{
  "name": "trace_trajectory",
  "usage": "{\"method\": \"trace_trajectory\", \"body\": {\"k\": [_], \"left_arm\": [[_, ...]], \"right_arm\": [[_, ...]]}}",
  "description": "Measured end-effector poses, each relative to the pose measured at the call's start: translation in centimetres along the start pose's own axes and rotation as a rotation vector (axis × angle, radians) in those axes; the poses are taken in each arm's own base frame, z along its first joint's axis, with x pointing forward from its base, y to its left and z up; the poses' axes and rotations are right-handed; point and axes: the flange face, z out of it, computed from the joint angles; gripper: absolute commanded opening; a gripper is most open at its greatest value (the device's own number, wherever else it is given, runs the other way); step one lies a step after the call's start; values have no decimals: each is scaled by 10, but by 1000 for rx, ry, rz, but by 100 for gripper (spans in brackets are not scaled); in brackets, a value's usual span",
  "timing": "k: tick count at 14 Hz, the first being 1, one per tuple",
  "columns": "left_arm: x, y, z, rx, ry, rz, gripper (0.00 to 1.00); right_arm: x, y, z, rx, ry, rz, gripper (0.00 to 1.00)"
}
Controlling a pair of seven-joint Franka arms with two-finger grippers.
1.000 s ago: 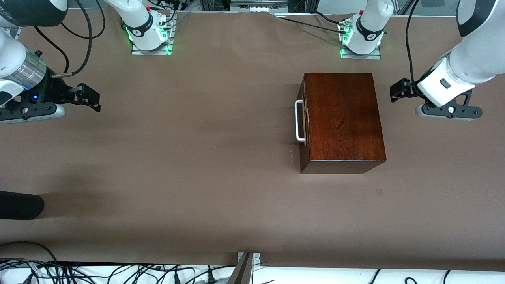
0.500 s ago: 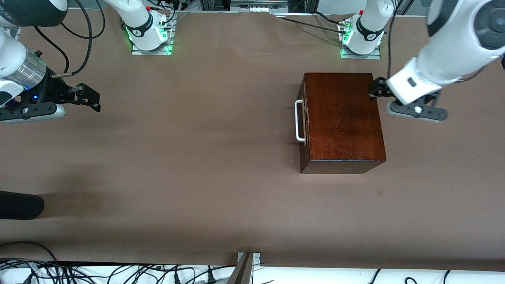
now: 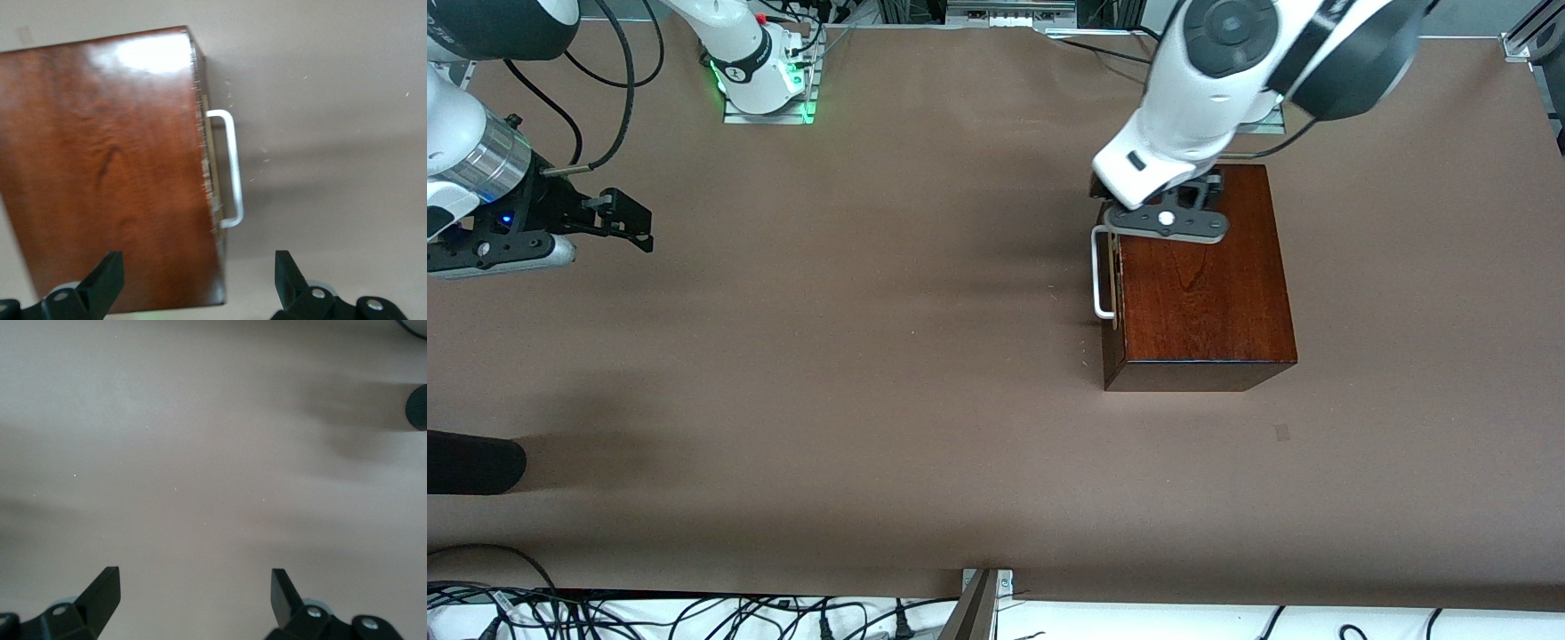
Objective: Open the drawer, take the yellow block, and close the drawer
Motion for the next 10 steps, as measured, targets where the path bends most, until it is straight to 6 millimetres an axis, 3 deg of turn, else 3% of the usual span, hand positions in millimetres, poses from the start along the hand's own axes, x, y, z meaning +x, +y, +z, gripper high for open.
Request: {"method": "trace_trajectory", "body": {"k": [2, 5, 10], "left_arm": [[10, 27, 23, -7, 32, -7, 100], [20, 51, 61, 59, 59, 21, 100], [37, 66, 131, 103, -17, 38, 100]], "right_arm": [[0, 0, 0, 0, 0, 0, 100], [0, 0, 0, 0, -1, 1, 100], [0, 0, 0, 0, -1, 1, 100]]}}
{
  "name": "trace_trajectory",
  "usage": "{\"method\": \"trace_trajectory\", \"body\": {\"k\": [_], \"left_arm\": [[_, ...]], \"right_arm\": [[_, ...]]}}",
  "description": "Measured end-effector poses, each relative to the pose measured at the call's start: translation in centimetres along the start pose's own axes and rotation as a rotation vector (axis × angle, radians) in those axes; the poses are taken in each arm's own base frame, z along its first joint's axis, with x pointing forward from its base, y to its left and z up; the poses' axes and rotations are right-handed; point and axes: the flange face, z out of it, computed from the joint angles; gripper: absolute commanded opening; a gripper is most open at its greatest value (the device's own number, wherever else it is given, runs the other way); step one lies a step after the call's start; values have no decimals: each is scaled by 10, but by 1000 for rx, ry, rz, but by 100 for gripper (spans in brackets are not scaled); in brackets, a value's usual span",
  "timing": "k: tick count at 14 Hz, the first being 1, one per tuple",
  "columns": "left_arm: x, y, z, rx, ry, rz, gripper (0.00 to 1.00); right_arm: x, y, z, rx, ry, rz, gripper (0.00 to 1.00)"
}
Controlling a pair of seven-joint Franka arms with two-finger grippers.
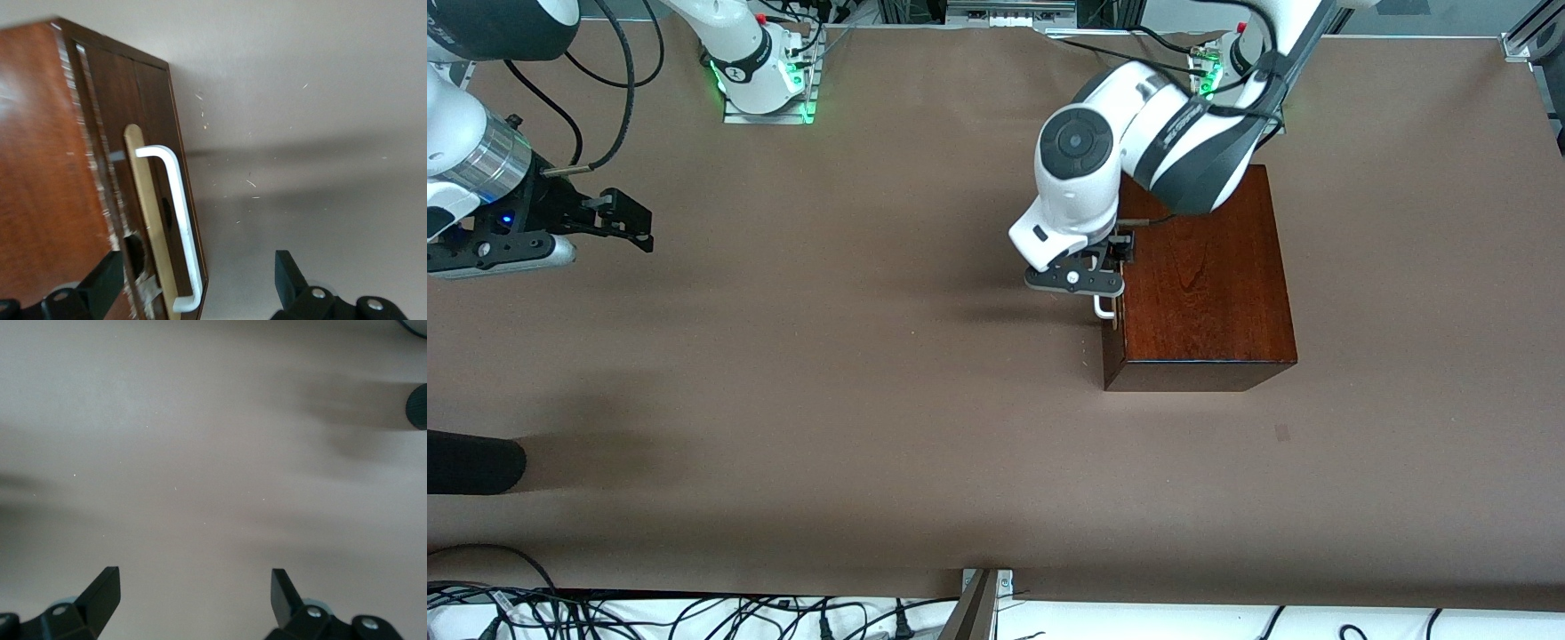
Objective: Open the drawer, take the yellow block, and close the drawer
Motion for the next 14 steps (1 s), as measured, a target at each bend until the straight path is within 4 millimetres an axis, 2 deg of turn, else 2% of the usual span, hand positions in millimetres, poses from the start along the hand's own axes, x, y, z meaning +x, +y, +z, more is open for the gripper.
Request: {"method": "trace_trajectory", "body": {"k": [2, 5, 8, 12, 14], "left_arm": [[0, 13, 23, 12, -27, -13, 100], [-10, 27, 47, 85, -22, -9, 100], [-15, 28, 64, 154, 1, -27, 100], [-21, 49, 89, 202, 51, -46, 100], [-18, 51, 102, 219, 60, -59, 100]], "right_arm": [[0, 0, 0, 0, 0, 0, 100], [0, 0, 0, 0, 0, 0, 100], [0, 0, 0, 0, 0, 0, 100], [0, -1, 0, 0, 0, -1, 100], [0, -1, 0, 0, 0, -1, 100]]}}
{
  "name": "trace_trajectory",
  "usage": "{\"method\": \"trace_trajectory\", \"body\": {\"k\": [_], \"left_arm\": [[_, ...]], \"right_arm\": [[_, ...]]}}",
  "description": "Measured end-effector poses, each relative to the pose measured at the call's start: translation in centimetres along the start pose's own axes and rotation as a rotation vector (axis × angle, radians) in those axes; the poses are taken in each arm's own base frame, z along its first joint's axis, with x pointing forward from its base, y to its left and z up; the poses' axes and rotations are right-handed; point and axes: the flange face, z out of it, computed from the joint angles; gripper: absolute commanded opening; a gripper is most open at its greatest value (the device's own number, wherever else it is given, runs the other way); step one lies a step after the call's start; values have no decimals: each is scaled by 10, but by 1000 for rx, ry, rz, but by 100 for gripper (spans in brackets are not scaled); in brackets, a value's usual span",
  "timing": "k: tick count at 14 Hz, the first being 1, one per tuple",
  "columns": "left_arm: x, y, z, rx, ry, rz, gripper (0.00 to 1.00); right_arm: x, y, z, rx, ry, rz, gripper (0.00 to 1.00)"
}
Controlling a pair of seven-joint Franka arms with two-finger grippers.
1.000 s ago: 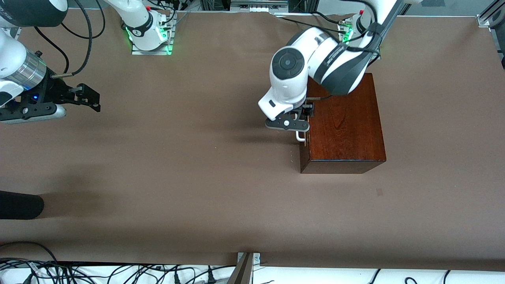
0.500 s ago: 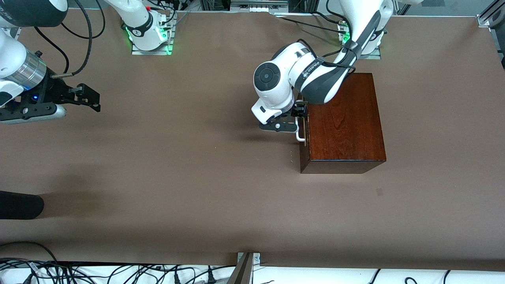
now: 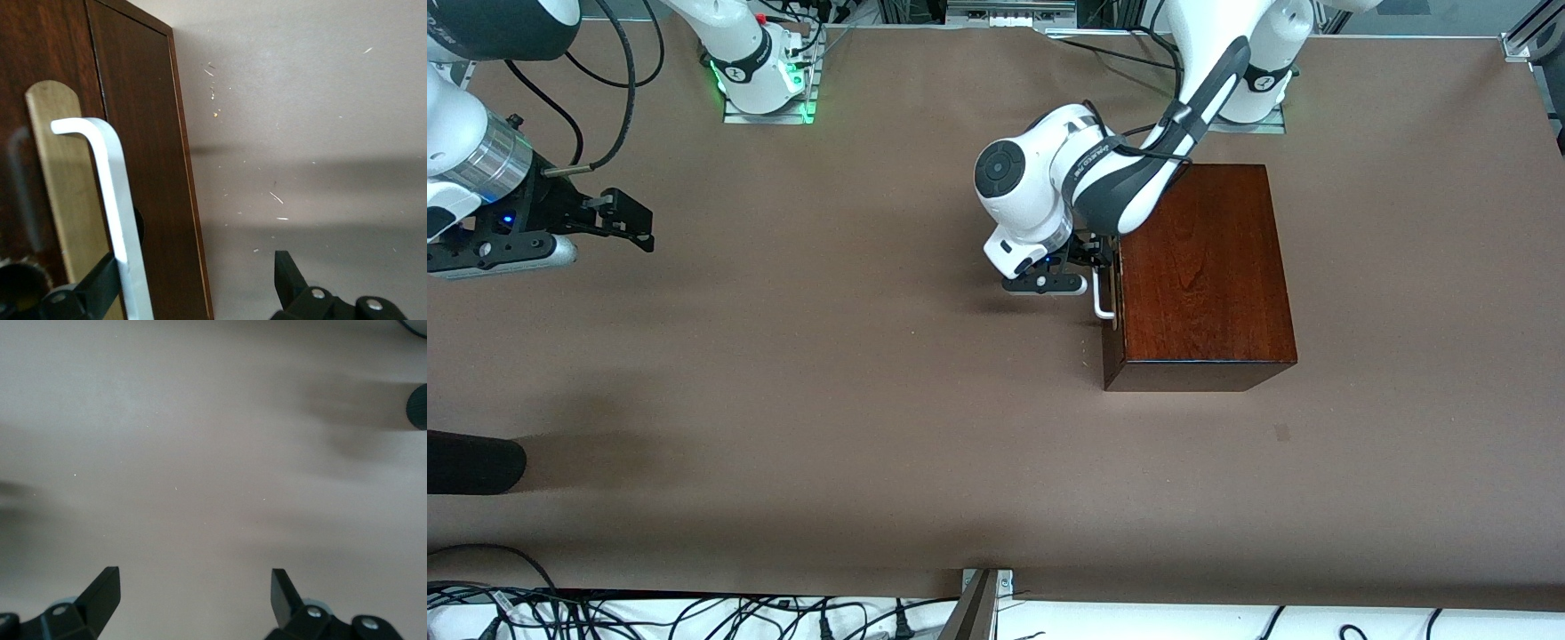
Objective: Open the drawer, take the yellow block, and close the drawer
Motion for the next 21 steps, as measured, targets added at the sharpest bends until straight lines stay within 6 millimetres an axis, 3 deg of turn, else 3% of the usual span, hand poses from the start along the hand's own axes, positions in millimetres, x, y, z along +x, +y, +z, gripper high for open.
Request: {"method": "trace_trajectory", "body": {"k": [10, 21], "left_arm": [[1, 12, 16, 12, 25, 1, 100], [-11, 55, -2, -107, 142, -46, 100]], "right_arm": [[0, -6, 0, 0, 0, -10, 100], [0, -6, 0, 0, 0, -10, 100]]}}
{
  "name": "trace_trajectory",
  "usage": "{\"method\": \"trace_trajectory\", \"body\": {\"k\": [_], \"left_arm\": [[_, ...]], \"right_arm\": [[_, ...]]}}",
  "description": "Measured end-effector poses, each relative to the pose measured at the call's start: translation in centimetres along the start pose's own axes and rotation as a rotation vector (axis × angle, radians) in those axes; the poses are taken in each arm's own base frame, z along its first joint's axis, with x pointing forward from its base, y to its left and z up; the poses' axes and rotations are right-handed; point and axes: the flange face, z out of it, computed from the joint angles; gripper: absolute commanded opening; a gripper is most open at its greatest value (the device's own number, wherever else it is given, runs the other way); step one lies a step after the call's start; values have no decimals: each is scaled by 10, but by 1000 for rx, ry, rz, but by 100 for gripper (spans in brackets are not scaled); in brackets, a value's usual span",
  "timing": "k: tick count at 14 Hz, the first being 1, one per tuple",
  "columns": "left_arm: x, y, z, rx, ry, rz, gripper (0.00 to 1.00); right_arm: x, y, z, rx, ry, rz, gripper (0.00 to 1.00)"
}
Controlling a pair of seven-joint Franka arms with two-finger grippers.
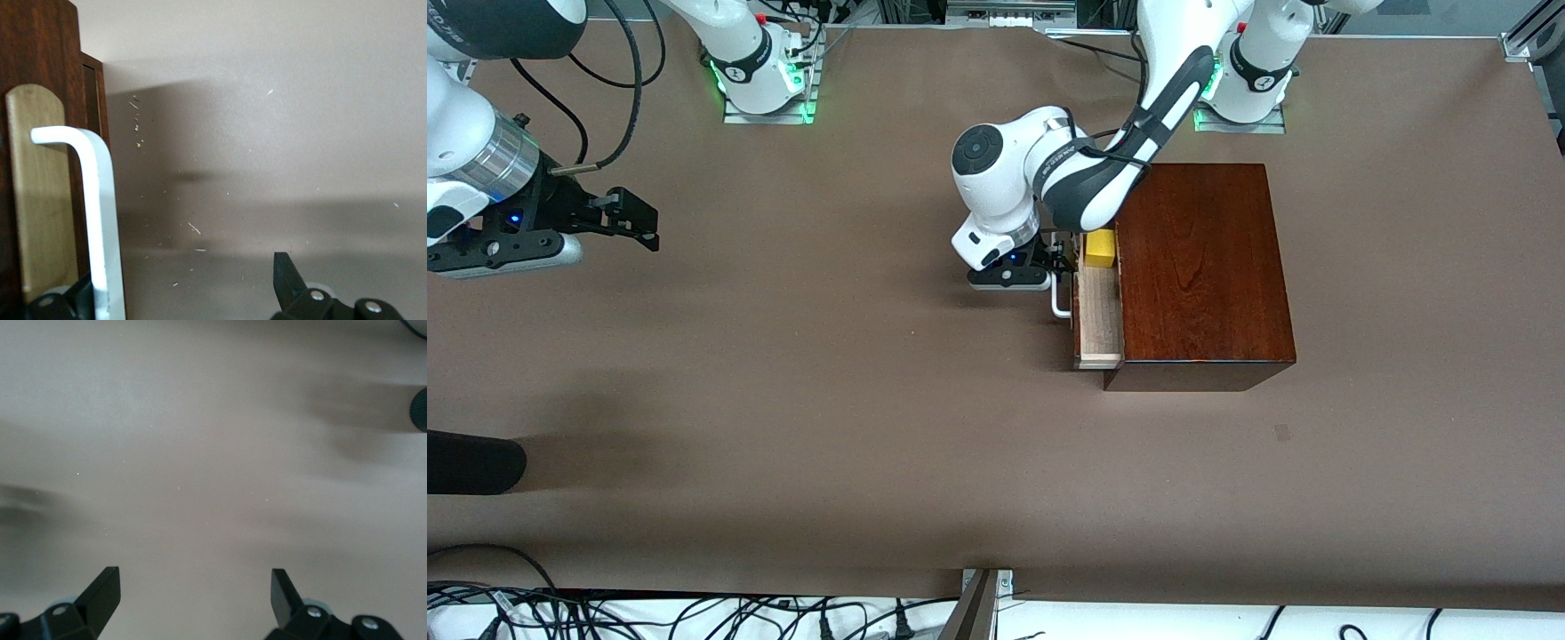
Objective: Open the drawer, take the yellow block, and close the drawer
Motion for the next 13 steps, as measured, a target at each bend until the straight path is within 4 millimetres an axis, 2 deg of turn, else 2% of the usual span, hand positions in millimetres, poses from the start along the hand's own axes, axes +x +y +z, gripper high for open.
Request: {"method": "trace_trajectory", "body": {"k": [4, 8, 13], "left_arm": [[2, 1, -1, 1, 2, -31, 100], [3, 21, -22, -50, 21, -63, 100], [11, 21, -34, -50, 25, -78, 100]], "right_arm": [[0, 0, 0, 0, 0, 0, 100], [0, 0, 0, 0, 0, 0, 100], [0, 0, 0, 0, 2, 2, 100]]}}
